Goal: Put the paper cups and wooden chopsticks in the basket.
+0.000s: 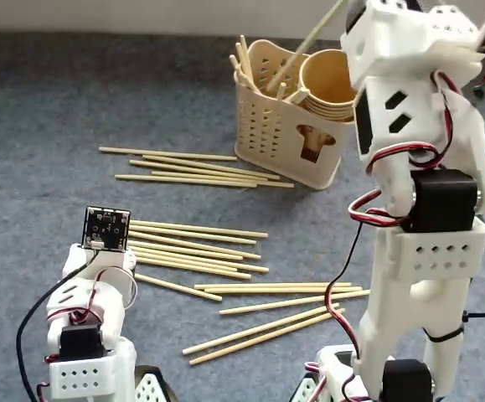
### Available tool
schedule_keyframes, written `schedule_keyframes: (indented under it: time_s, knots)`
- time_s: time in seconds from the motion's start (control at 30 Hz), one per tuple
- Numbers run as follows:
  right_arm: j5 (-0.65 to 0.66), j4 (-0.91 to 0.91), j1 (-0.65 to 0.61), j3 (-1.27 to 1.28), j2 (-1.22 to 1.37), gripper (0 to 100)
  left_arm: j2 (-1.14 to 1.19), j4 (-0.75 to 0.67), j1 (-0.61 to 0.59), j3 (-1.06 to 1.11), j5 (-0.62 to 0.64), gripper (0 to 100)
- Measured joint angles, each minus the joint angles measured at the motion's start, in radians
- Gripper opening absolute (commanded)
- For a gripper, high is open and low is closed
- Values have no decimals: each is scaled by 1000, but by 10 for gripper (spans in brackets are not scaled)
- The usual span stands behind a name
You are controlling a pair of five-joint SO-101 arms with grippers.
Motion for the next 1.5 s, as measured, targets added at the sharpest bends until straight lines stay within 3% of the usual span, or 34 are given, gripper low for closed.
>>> schedule_keyframes:
  time_s: [0.3, 0.4, 0.53, 0.83, 1.03, 1.33, 1.5]
  knots:
    - [2, -215, -5, 14, 149, 5, 0, 0, 0, 0, 0, 7]
    - [77, -227, -3, 15, 213, 5, 0, 0, 0, 0, 0, 7]
    - [158, -230, -12, 28, 258, 5, 0, 0, 0, 0, 0, 7]
    - [173, -230, -52, 213, 269, 8, 0, 0, 0, 0, 0, 7]
    - [219, -230, -55, 276, 270, 140, 0, 0, 0, 0, 0, 7]
    - [239, -230, -60, 282, 252, 141, 0, 0, 0, 0, 0, 7]
    - [244, -84, -75, 293, 132, 141, 0, 0, 0, 0, 0, 7]
